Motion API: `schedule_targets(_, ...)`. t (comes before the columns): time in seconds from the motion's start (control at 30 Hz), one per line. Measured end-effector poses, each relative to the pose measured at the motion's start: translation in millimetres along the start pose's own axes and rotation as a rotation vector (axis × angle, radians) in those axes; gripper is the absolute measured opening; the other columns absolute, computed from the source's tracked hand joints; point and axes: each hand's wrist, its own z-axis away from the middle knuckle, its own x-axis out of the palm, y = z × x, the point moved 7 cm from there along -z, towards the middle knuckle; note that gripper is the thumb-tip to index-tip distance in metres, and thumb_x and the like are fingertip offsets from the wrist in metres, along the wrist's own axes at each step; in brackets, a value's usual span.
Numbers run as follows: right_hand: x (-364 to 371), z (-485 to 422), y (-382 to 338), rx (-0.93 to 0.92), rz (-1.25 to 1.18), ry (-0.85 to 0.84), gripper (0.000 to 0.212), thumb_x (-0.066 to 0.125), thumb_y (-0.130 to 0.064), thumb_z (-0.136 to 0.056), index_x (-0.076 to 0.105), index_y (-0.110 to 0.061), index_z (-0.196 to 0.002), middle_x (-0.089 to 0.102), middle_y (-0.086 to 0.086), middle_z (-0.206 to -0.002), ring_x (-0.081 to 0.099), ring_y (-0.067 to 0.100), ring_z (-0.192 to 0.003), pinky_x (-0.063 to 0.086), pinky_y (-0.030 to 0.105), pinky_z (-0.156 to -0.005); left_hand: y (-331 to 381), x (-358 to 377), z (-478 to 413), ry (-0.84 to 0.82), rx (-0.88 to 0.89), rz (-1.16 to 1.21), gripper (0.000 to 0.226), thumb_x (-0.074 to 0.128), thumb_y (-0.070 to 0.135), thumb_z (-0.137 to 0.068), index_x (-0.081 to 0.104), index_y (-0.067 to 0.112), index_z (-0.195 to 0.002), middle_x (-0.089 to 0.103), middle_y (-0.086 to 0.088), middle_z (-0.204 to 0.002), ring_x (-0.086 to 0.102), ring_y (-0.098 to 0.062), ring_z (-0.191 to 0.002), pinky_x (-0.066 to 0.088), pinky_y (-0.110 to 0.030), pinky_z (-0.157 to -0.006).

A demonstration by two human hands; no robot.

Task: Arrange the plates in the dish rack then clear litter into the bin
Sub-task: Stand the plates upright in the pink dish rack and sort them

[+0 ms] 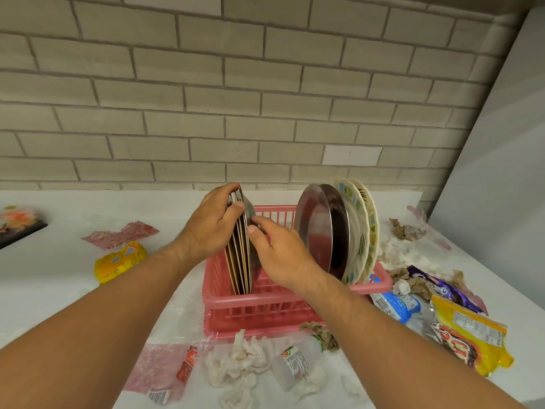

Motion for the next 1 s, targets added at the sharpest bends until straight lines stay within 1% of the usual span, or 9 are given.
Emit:
schedule_targets(0.17, -3.2, 1.1, -4.6, -0.012, 0.003, -0.040, 0.039, 0.042, -0.039, -0.101, 0.053, -0.017, -0.132, 0.066, 0.004, -0.116, 0.061, 0.018, -0.105, 0.047, 0.030, -0.091, -3.2, -1.9, -2.4, -0.035, 0.041, -0.092, 0.044, 0.034, 0.032, -0.102, 0.038, 0.020, -0.145, 0.043, 0.001, -0.145, 0.032, -0.013, -0.136, 0.026, -0.032, -0.112)
schedule_targets(0.23, -4.3, -0.7, -5.9, -0.008, 0.056, -0.042, 0.034, 0.040, -0.038, -0.101, 0.056, -0.018, -0.124, 0.068, 0.002, -0.096, 0.063, 0.016, -0.087, 0.052, 0.033, -0.080, -2.6, -1.9, -2.7, -0.041, 0.052, -0.110, 0.044, 0.035, 0.029, -0.102, 0.039, 0.020, -0.145, 0.041, 0.000, -0.147, 0.030, -0.013, -0.137, 0.024, -0.033, -0.114)
schedule_targets(0.33, -4.8, -4.4, -6.9, 0.011, 0.182, -0.036, 0.028, 0.036, -0.034, -0.100, 0.057, -0.017, -0.108, 0.061, 0.001, -0.075, 0.057, 0.015, -0.067, 0.045, 0.032, -0.061, -2.1, 0.3, -4.4, -0.053, 0.067, -0.138, 0.044, 0.037, 0.027, -0.102, 0.040, 0.021, -0.145, 0.042, 0.001, -0.146, 0.029, -0.012, -0.136, 0.020, -0.025, -0.111)
schedule_targets(0.43, -4.7, -6.8, -22.0, -0.066, 0.471, -0.053, 0.027, 0.033, -0.022, -0.100, 0.055, -0.008, -0.104, 0.057, 0.006, -0.081, 0.061, 0.028, -0.076, 0.042, 0.033, -0.062, -3.0, 2.5, -5.8, -0.064, 0.059, -0.159, 0.043, 0.037, 0.027, -0.101, 0.043, 0.021, -0.143, 0.040, 0.001, -0.146, 0.028, -0.011, -0.136, 0.016, -0.019, -0.108)
schedule_targets(0.53, 2.2, -11.9, -39.7, -0.186, 0.771, -0.115, 0.026, 0.039, -0.010, -0.098, 0.057, 0.001, -0.114, 0.057, 0.016, -0.100, 0.061, 0.034, -0.089, 0.043, 0.037, -0.064, -3.6, 3.0, -6.1, -0.066, 0.063, -0.168, 0.042, 0.037, 0.027, -0.101, 0.043, 0.020, -0.143, 0.039, 0.001, -0.147, 0.027, -0.011, -0.137, 0.015, -0.019, -0.108)
schedule_targets(0.73, -10.5, -20.8, -47.5, -0.073, 0.807, -0.113, 0.026, 0.046, -0.010, -0.098, 0.051, -0.002, -0.122, 0.059, 0.012, -0.108, 0.053, 0.024, -0.080, 0.038, 0.030, -0.063, -7.6, 2.5, -5.4, -0.084, 0.073, -0.176, 0.042, 0.034, 0.031, -0.102, 0.041, 0.026, -0.143, 0.040, 0.002, -0.144, 0.028, -0.012, -0.135, 0.018, -0.025, -0.111)
schedule_targets(0.8, -27.3, -25.2, -54.0, -0.014, 0.768, -0.029, 0.022, 0.044, -0.016, -0.100, 0.050, -0.006, -0.119, 0.062, 0.008, -0.099, 0.060, 0.025, -0.085, 0.040, 0.031, -0.064, -9.3, 2.7, -5.7, -0.091, 0.066, -0.173, 0.042, 0.033, 0.033, -0.102, 0.043, 0.027, -0.142, 0.042, 0.003, -0.143, 0.029, -0.011, -0.134, 0.022, -0.030, -0.113)
schedule_targets(0.9, -49.7, -30.6, -62.9, 0.032, 0.831, 0.042, 0.016, 0.047, -0.018, -0.100, 0.048, -0.010, -0.114, 0.052, 0.005, -0.079, 0.053, 0.022, -0.073, 0.042, 0.032, -0.064, -8.8, 1.7, -4.4, -0.089, 0.052, -0.171, 0.043, 0.033, 0.038, -0.101, 0.045, 0.025, -0.140, 0.043, 0.003, -0.142, 0.031, -0.011, -0.134, 0.025, -0.034, -0.113)
schedule_targets(1.0, -80.4, -37.0, -68.3, 0.051, 0.891, 0.120, 0.015, 0.050, -0.011, -0.097, 0.053, -0.007, -0.111, 0.061, 0.010, -0.095, 0.062, 0.030, -0.086, 0.041, 0.035, -0.065, -6.3, -0.7, -1.7, -0.077, 0.048, -0.186, 0.045, 0.038, 0.042, -0.100, 0.044, 0.022, -0.140, 0.041, 0.002, -0.145, 0.029, -0.013, -0.137, 0.025, -0.036, -0.115)
